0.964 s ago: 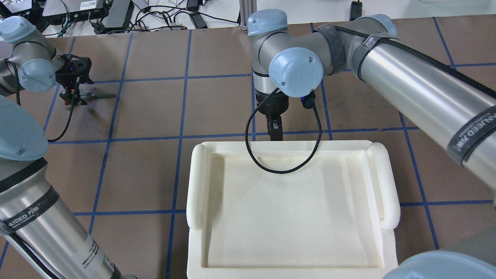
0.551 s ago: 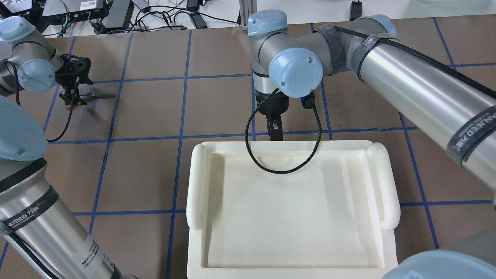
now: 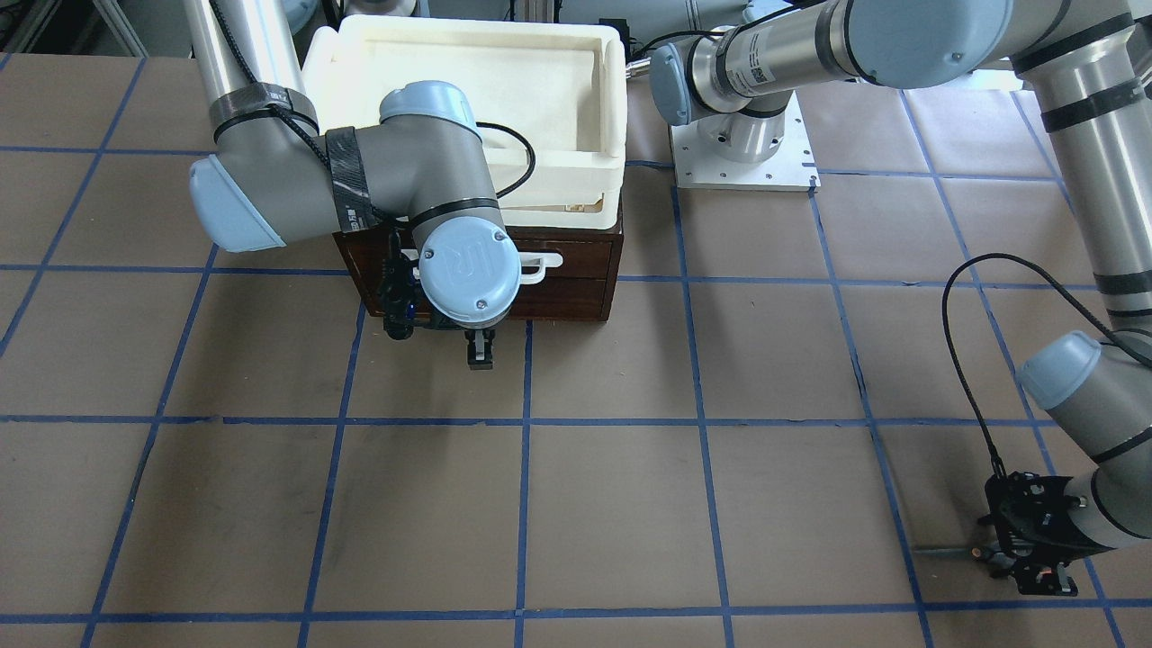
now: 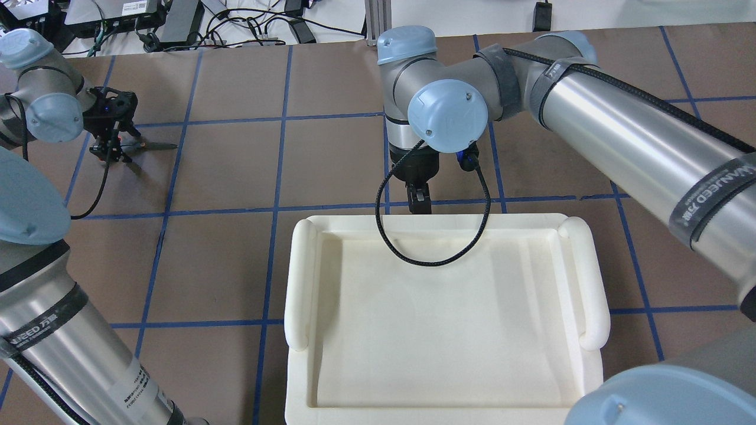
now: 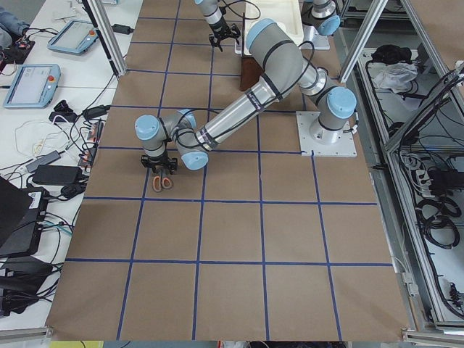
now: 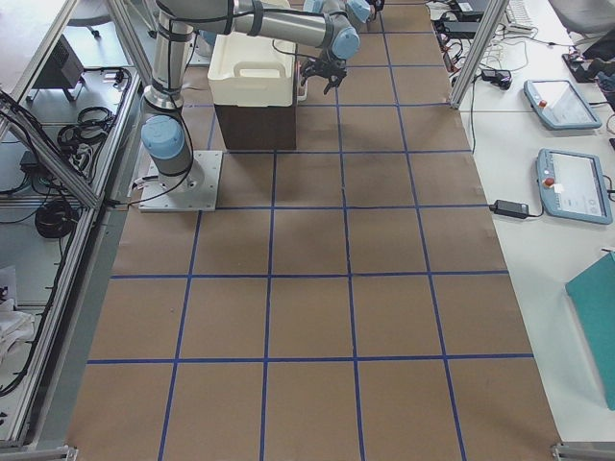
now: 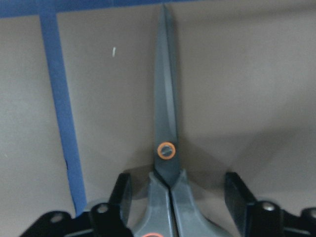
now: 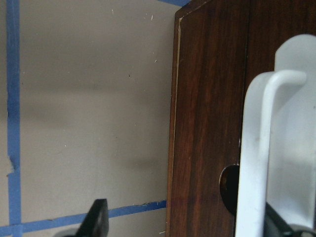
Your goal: Place scissors in drawer with both arms
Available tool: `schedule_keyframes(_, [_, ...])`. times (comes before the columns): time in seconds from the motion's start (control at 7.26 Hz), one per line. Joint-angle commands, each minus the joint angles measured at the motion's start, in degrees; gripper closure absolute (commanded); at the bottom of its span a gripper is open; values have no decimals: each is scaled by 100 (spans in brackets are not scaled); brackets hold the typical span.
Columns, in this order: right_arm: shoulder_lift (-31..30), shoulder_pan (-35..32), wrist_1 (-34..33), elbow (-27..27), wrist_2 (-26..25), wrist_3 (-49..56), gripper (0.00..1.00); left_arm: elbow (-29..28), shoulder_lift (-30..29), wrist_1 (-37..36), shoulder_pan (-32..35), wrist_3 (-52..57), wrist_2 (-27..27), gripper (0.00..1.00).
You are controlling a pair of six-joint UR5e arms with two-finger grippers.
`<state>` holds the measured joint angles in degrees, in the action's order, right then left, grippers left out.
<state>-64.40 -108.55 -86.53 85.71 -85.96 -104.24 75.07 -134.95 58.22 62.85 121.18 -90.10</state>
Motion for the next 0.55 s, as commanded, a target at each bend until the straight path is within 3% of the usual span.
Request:
schedule_keyframes(0.0, [59,0,-4,-2,9,0,0,8,-13,-3,-1,63,-104,39])
schedule_keyframes(0.41, [68,0,-48,68,9,0,0,16,-13,-12,-1,63,-104,69])
